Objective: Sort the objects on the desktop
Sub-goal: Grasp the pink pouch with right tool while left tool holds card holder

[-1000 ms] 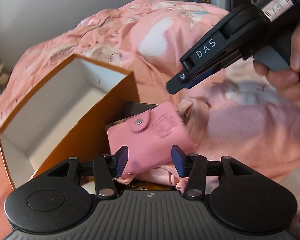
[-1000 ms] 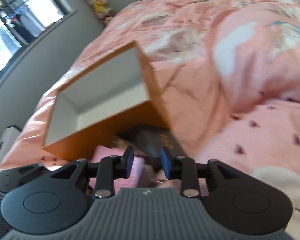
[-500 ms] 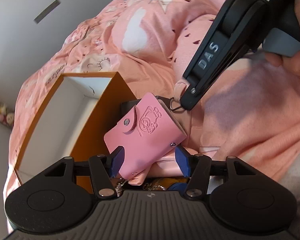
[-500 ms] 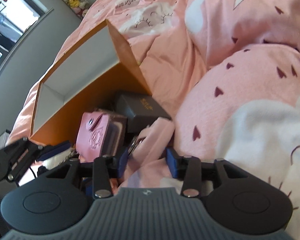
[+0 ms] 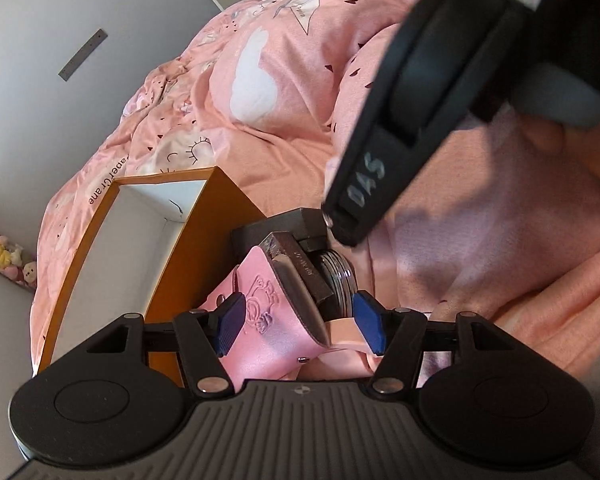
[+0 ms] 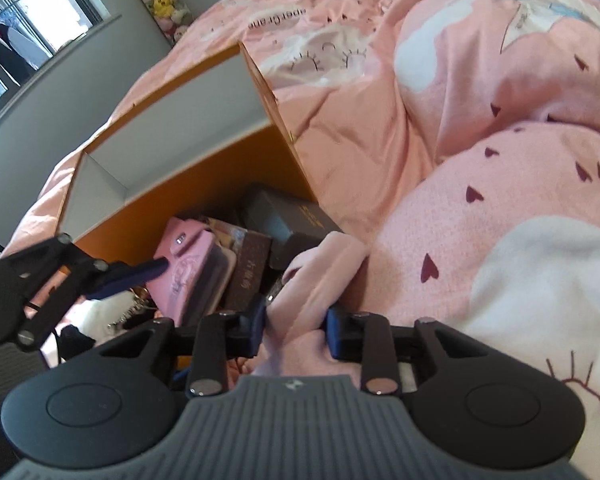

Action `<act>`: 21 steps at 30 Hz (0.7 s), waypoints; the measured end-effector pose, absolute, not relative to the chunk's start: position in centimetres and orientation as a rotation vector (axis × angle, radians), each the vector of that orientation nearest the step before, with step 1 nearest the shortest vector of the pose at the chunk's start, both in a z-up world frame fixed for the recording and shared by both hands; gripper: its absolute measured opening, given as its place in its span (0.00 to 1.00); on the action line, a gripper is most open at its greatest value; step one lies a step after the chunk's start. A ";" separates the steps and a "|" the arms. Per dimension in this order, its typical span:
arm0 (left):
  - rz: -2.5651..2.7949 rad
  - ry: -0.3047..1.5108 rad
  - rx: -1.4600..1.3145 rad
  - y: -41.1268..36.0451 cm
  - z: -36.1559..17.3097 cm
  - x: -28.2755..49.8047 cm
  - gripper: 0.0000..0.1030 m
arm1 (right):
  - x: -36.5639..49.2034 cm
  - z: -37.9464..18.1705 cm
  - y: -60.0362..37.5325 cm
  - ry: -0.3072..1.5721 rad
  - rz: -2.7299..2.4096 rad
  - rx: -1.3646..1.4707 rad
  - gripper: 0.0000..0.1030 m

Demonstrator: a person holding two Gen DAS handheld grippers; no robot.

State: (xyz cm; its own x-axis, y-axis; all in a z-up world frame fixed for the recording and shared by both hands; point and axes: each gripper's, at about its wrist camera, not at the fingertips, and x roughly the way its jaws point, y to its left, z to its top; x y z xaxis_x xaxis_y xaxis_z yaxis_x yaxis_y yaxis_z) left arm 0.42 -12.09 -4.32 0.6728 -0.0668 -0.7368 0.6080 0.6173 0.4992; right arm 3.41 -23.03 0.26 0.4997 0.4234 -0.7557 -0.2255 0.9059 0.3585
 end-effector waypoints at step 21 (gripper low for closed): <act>-0.444 0.688 0.983 -8.5 -3.8 0.3 0.68 | 5.5 2.1 -23.3 0.945 0.385 0.189 0.37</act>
State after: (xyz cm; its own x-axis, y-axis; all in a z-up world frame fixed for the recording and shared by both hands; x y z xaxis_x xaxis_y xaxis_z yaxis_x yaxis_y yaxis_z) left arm 0.31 -8.48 -3.82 0.7083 -0.0376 -0.7049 0.6266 0.4933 0.6033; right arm 5.55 -23.30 2.14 0.5240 0.4012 -0.7513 -0.2383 0.9159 0.3229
